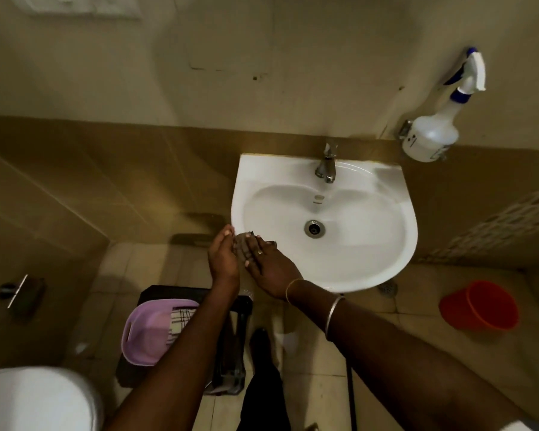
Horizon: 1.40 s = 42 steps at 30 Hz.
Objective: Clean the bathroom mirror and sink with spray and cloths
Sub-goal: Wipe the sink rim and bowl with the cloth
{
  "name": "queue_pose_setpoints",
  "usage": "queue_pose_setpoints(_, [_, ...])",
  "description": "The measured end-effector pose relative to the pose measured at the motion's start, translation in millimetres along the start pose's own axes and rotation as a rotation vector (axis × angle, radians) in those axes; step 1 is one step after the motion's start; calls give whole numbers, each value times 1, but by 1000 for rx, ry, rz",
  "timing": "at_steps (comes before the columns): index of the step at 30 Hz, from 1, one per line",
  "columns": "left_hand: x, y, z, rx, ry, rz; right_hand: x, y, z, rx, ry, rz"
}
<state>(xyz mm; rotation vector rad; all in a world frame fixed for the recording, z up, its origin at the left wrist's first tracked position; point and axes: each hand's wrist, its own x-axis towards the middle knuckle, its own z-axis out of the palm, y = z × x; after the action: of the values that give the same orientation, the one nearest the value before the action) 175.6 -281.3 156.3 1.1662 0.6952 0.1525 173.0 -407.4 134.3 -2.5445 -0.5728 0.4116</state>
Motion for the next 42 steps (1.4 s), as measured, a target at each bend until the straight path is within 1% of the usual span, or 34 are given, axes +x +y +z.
queue_pose_setpoints(4, [-2,3,-5,106,-4,84,29,-10,3,31,-11,62])
queue_pose_setpoints(8, [-13,5,-5,269,-23,193,22,-8,-3,39,5,75])
queue_pose_setpoints(12, [-24,-4,-2,415,-147,289,-16,5,-8,-20,-4,64])
queue_pose_setpoints(15, [-39,-13,8,459,-236,305,-52,22,-18,-90,6,57])
queue_pose_setpoints(20, [-65,-33,28,484,-313,307,-91,53,-34,-215,6,8])
queue_pose_setpoints(27, [-98,-52,62,632,-453,281,-128,94,-68,-246,63,4])
queue_pose_setpoints(30, [-110,-61,75,666,-483,286,-139,110,-81,-285,82,-11])
queue_pose_setpoints(34, [-122,-69,91,718,-532,287,-149,138,-96,-326,64,-44])
queue_pose_setpoints(37, [-127,-73,102,735,-558,287,-156,155,-108,-350,42,-22])
queue_pose_setpoints(42, [-129,-82,118,785,-569,290,-160,183,-121,-294,37,36])
